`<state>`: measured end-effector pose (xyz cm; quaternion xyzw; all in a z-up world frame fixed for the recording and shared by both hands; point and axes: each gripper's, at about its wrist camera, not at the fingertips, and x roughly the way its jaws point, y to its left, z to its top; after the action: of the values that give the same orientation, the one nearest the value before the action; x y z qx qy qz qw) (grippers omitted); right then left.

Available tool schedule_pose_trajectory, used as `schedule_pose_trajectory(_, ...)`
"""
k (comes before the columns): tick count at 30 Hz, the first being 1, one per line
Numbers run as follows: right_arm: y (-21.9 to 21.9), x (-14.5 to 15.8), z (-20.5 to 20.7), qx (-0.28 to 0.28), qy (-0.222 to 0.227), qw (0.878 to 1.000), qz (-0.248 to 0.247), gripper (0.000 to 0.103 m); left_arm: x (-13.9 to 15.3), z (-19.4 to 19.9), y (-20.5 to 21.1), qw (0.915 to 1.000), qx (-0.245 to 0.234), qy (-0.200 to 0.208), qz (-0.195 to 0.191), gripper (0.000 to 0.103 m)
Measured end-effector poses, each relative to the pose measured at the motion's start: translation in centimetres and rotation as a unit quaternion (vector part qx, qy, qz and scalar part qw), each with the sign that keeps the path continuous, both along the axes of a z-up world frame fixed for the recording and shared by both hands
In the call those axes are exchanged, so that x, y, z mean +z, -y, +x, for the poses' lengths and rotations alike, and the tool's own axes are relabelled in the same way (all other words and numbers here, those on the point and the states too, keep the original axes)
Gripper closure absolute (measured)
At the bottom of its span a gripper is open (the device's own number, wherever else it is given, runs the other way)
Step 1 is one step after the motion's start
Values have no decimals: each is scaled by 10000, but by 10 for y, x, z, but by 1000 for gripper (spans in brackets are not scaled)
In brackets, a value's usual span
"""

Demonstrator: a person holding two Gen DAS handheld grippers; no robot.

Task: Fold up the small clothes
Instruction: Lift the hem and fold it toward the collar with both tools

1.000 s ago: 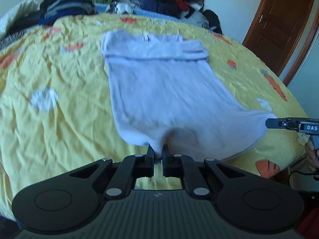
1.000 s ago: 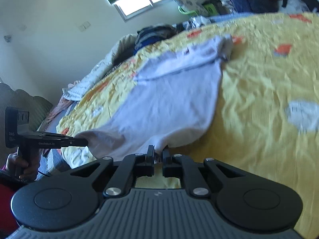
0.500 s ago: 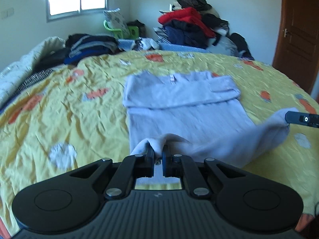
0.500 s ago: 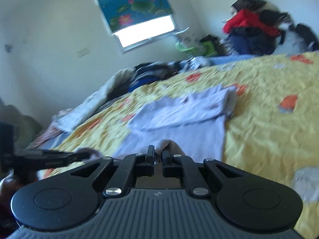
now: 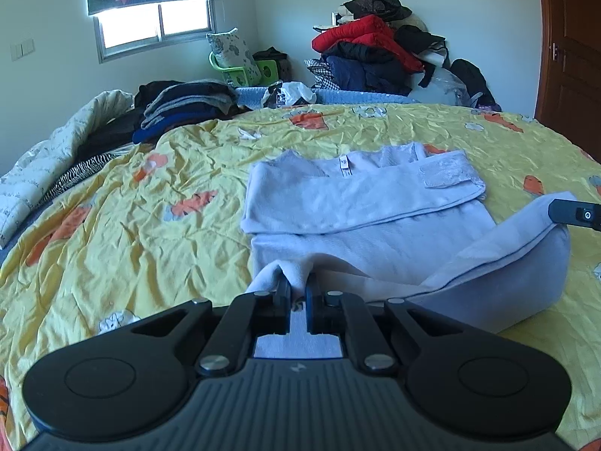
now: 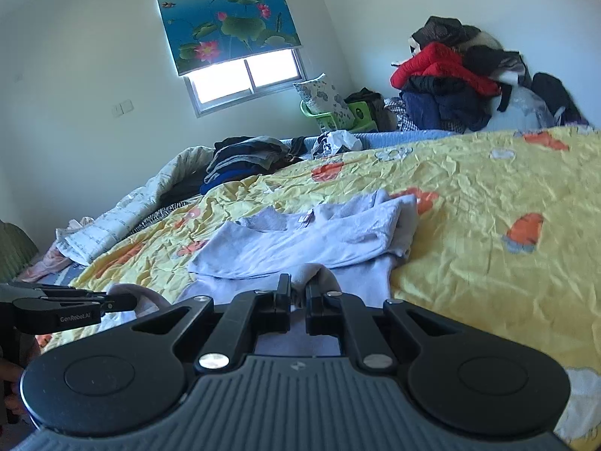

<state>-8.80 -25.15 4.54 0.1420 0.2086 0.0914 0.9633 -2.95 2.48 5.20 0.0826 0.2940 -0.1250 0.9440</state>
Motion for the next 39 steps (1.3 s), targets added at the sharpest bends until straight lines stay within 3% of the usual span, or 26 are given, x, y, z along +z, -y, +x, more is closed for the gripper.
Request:
schedule_pose_trajectory(18, 11, 15, 51, -258, 345, 9989, -165, 93, 25, 52, 12, 9990, 6, 426, 138, 96)
schedule_pose_trajectory(39, 19, -8, 89, -406, 89, 9991, -84, 93, 3, 87, 29, 9989, 66, 256, 384, 96)
